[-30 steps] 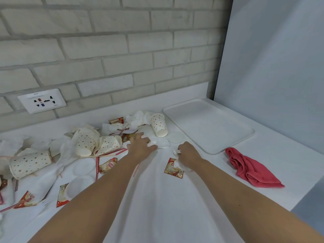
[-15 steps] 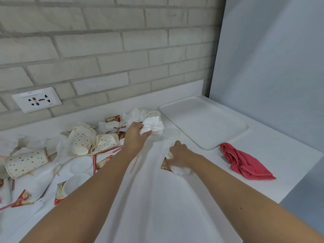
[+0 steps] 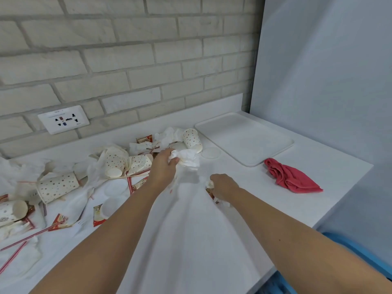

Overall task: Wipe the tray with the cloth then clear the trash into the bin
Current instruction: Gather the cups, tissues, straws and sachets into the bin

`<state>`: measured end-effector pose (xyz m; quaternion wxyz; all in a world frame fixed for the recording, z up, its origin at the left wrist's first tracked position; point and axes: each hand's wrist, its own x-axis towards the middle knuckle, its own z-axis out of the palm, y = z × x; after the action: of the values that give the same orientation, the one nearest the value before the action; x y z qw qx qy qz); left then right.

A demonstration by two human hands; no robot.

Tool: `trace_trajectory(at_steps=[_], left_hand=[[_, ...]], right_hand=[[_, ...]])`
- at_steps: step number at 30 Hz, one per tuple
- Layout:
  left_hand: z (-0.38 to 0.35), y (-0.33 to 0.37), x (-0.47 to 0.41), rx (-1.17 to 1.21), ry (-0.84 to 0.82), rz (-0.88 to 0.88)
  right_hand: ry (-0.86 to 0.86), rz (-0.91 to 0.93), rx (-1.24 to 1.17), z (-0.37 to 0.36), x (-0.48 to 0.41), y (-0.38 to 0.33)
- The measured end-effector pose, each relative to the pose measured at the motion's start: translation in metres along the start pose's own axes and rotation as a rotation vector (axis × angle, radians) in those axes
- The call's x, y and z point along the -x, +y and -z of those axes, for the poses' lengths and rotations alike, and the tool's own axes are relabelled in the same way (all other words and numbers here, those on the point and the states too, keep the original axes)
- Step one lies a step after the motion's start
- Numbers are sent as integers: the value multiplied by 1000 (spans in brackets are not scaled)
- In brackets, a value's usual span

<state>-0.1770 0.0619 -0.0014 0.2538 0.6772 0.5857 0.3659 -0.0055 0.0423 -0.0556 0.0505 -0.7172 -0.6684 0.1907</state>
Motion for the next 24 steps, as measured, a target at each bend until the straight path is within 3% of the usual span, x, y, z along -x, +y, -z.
trace_trajectory(at_steps=[5, 14, 24], left_hand=[[-1, 3, 34, -28, -95, -26], [-40, 40, 96, 73, -380, -157], [-114, 97, 184, 176, -641, -329]], right_hand=[[-27, -19, 34, 0, 41, 6], [-70, -87, -265, 17, 137, 50], [-58, -234, -180, 22, 229, 136]])
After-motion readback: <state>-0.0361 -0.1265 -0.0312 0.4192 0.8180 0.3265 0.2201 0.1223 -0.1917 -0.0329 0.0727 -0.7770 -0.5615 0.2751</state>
